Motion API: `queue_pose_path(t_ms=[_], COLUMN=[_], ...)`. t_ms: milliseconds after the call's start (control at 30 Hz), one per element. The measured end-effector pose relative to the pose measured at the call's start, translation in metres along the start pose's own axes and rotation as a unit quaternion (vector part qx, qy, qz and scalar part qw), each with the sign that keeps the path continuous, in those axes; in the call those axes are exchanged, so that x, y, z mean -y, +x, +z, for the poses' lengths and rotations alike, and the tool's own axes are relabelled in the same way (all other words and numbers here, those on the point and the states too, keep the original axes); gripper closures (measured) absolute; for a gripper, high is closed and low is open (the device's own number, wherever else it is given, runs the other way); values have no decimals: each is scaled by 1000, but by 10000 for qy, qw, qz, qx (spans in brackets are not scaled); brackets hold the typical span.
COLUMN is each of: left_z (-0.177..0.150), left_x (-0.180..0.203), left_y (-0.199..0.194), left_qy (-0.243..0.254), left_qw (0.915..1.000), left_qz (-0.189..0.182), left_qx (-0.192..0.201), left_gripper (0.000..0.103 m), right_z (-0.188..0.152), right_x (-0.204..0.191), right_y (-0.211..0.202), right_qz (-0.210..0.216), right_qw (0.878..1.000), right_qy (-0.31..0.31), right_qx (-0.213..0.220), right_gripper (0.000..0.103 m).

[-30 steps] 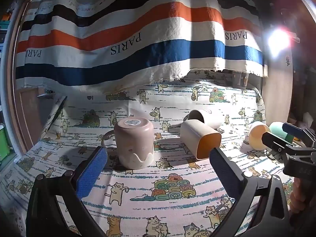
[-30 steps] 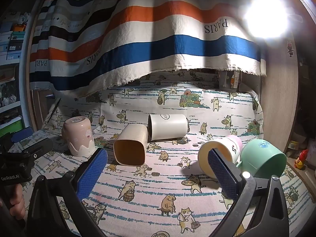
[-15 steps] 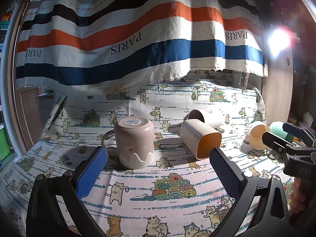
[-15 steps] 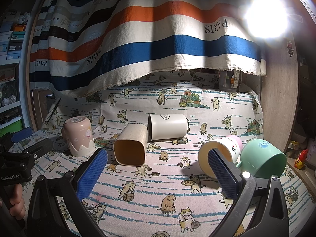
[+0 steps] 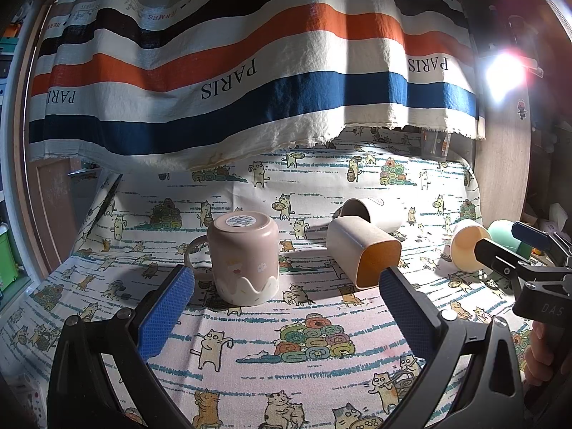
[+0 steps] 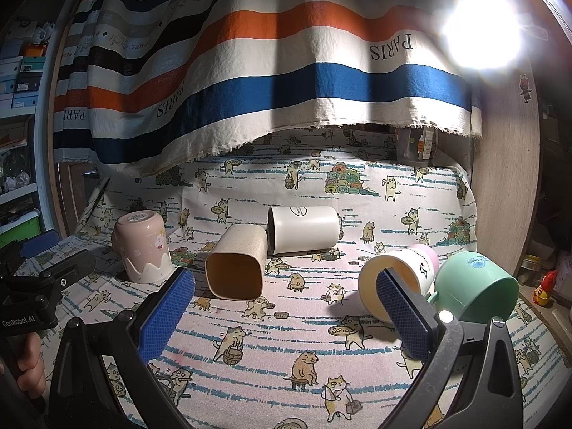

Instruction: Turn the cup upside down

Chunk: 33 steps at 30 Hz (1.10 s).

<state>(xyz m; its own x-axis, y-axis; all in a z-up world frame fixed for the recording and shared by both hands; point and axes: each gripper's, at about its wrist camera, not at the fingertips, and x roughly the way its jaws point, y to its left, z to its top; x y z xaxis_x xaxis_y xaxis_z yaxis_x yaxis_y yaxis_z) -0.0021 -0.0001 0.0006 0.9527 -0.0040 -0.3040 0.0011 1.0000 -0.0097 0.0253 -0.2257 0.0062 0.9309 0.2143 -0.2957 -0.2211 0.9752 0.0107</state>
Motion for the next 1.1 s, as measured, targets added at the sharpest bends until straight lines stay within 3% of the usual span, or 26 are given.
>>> queue_pose_path(t_ms=[1100], left_z=[-1], left_x=[-3], left_y=[0], left_qy=[20], left_qw=[10000], left_qz=[-40], left_qx=[3], left_gripper=[0], right_z=[0], right_x=[0], right_y=[-1], right_qz=[7], right_qw=[10000], right_qy=[-6], right_qx=[-1], right_gripper=[0])
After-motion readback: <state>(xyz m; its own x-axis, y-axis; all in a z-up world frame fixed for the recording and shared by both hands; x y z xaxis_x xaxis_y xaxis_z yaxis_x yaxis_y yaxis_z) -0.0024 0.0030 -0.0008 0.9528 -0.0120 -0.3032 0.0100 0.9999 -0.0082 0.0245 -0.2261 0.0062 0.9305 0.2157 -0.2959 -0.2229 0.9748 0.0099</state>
